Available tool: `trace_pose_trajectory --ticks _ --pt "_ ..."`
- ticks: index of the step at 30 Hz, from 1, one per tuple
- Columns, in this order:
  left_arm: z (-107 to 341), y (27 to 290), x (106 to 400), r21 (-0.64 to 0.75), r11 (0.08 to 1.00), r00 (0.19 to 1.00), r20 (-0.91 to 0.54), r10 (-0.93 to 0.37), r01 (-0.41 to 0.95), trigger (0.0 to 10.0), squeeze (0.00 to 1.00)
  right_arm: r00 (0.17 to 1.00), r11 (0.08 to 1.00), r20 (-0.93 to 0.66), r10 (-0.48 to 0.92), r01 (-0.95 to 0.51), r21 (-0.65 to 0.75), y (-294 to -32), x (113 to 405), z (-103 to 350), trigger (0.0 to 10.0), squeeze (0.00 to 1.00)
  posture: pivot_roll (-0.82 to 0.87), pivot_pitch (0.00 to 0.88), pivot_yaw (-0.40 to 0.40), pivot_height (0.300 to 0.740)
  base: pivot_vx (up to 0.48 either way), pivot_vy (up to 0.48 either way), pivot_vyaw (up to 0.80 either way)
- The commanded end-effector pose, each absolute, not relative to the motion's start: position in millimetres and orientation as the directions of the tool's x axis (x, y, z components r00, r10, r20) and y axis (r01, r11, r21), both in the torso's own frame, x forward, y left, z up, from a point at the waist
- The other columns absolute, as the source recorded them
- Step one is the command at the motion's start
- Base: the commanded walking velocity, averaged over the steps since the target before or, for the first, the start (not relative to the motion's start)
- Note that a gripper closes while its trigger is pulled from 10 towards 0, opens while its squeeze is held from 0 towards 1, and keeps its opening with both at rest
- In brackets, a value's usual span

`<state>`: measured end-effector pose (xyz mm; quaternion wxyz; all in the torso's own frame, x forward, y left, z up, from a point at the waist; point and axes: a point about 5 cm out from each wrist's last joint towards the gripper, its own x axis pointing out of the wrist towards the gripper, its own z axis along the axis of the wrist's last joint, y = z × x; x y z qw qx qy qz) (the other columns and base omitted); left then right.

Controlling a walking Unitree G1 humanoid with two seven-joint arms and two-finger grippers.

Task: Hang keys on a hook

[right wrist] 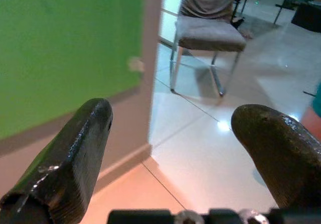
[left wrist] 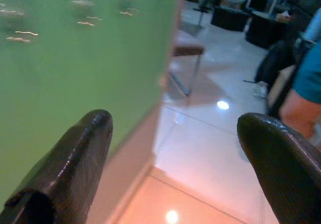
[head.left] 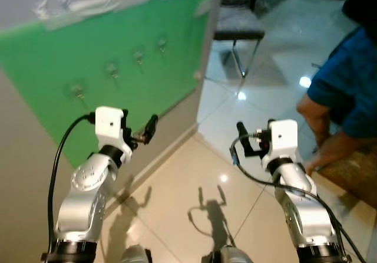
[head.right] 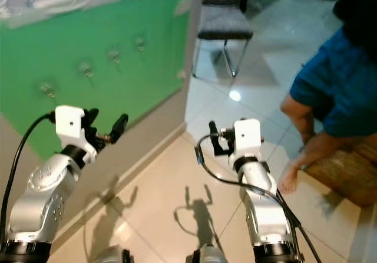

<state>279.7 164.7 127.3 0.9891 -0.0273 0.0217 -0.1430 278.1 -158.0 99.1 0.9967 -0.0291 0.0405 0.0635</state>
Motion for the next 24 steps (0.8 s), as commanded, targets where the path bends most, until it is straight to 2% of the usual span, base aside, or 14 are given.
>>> trace_pose_trajectory --ticks 1,7,24 --pt "130.3 157.3 280.0 -0.047 0.948 0.949 -0.022 -0.315 0.314 10.0 0.0 0.99 0.992 -0.092 0.106 -0.111 -0.053 -164.6 277.7 98.2 10.0 0.0 -0.08 0.101 -0.053 0.74 0.0 -0.48 0.0" --pt "129.2 156.6 280.7 -0.047 0.949 0.949 -0.027 -0.314 0.312 10.0 0.0 0.981 0.983 -0.116 0.157 -0.166 -0.076 -159.0 276.1 95.9 10.0 0.0 -0.08 0.104 -0.058 0.74 0.0 0.0 0.8" --pt "127.3 156.6 279.8 -0.003 0.948 0.947 -0.043 -0.319 0.319 10.0 0.0 0.976 0.981 -0.131 0.174 -0.183 -0.066 -157.6 273.8 93.3 10.0 0.0 -0.08 0.107 -0.056 0.74 0.0 0.0 0.79"
